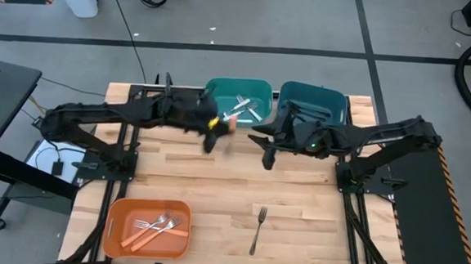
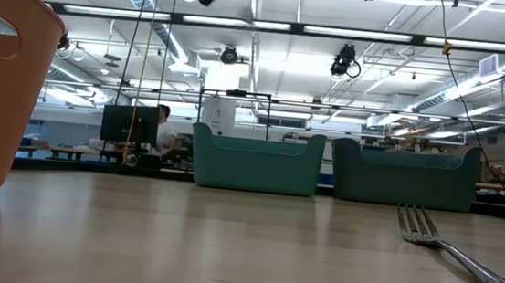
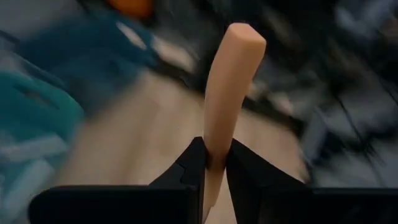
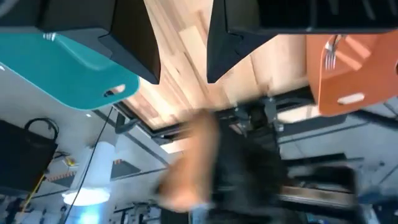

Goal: Sort silverware by color (type)
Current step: Put the orange fork into the orange bin

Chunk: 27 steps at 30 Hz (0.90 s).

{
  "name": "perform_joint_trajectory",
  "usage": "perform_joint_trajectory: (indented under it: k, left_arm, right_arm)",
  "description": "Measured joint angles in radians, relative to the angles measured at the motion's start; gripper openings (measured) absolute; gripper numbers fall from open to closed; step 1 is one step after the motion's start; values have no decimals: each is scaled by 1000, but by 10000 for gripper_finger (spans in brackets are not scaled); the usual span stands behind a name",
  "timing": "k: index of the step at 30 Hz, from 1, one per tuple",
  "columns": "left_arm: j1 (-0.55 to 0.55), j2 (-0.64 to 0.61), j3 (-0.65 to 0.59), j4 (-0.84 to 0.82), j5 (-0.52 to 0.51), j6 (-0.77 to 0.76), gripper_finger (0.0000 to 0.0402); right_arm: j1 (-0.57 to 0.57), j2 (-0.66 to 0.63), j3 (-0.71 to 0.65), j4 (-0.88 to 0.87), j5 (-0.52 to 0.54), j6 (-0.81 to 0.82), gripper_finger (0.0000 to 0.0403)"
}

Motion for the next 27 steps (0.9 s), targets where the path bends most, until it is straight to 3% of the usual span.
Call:
perform_joint_trajectory:
  k: [7, 15, 21, 27]
  left_arm:
    - [-204, -92, 0, -276, 232, -70, 52]
    - [-518, -93, -22, -689, 227, -348, 52]
    - [-647, -71, -113, -650, 205, -543, 67]
    - [-705, -21, -217, -618, 203, -615, 69]
  right_arm:
    - [3, -72, 0, -169, 41, 8, 137]
    - [-4, -73, 0, -210, 50, 7, 137]
    - [-5, -60, 0, -226, 47, 5, 137]
    - [-5, -58, 0, -246, 5, 12, 137]
